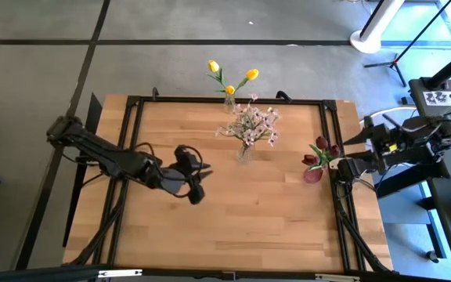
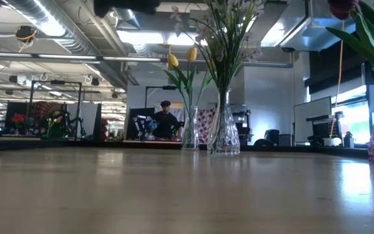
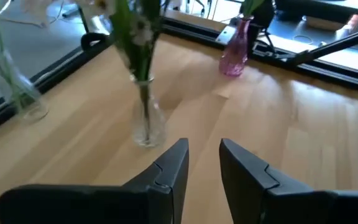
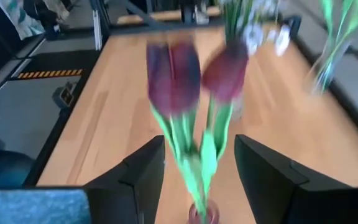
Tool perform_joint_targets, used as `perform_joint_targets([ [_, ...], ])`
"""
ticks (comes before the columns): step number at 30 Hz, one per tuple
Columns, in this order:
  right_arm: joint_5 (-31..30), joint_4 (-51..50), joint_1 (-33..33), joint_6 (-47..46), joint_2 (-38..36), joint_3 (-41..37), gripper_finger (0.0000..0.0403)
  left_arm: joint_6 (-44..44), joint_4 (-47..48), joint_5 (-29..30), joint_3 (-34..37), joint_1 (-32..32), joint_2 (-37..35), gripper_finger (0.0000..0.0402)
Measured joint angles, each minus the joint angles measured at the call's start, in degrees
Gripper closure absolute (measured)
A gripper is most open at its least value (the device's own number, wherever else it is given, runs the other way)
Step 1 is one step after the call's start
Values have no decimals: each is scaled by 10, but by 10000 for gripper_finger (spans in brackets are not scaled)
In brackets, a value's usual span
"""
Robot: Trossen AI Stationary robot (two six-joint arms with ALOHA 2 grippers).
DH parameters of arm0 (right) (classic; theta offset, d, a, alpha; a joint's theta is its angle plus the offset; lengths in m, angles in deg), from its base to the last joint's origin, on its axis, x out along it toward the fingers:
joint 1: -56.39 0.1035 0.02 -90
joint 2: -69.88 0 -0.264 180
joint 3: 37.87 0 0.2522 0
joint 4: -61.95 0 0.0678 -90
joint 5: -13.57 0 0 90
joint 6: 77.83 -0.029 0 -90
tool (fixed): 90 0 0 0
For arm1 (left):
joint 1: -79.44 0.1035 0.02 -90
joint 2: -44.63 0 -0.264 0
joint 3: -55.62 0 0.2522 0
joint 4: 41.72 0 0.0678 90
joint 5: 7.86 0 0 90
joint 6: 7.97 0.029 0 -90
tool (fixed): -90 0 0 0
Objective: Sort flowers into vase by color
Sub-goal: Return to Home Position
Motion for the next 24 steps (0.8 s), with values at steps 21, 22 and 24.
perform_joint_targets([
  [21,-96,533,-22,177,154,-105,210,166,-441,-209,385,192,-170,314],
  [22,-89,532,-37,177,161,-105,210,170,-447,-207,404,196,-197,314],
  [24,-76,532,-75,178,179,-107,210,172,-474,-208,446,204,-250,314],
])
